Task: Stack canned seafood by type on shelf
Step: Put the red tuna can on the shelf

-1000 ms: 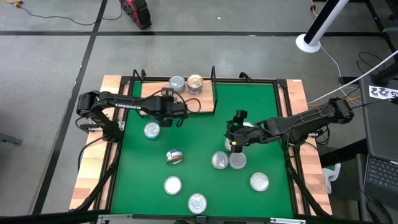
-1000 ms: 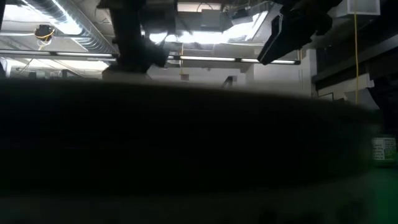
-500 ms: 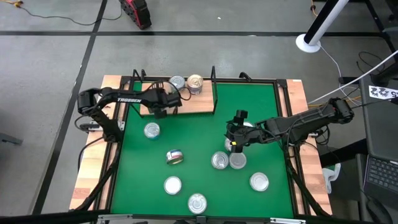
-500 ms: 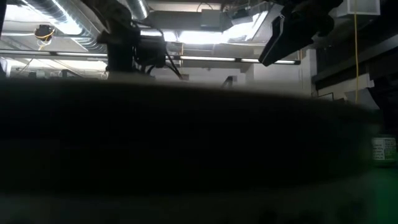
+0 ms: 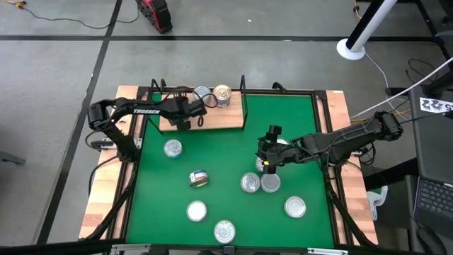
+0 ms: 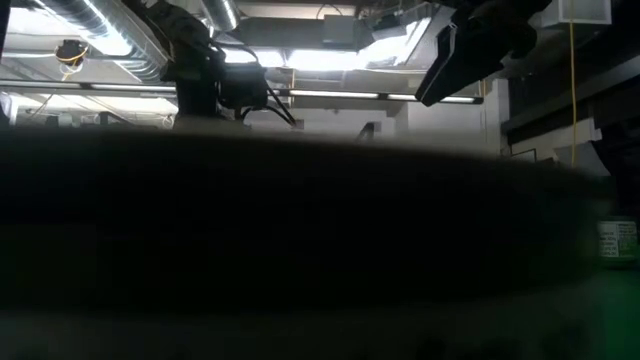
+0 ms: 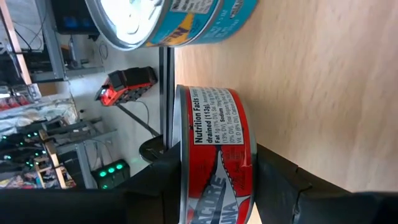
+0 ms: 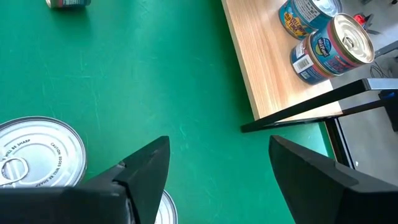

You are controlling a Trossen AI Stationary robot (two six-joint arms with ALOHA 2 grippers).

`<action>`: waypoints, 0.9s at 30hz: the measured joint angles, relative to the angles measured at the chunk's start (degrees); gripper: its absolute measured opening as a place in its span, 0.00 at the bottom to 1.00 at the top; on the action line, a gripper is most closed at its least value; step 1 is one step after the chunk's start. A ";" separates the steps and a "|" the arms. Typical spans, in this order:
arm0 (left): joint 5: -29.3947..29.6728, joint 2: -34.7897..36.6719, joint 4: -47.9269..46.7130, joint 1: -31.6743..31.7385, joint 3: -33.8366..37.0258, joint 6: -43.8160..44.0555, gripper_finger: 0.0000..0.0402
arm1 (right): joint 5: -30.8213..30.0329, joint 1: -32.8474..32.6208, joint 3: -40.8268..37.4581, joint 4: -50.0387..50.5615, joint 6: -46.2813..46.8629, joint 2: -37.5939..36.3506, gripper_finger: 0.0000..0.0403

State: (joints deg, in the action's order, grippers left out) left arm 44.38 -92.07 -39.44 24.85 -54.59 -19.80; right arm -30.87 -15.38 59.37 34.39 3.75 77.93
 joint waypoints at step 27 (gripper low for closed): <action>-1.72 -0.22 1.44 1.06 0.24 -1.59 0.61 | 0.02 0.00 0.00 0.02 0.00 0.00 0.68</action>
State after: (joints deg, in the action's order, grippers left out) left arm 42.66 -92.29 -38.00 25.91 -54.35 -21.39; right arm -30.85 -15.38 59.37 34.41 3.75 77.93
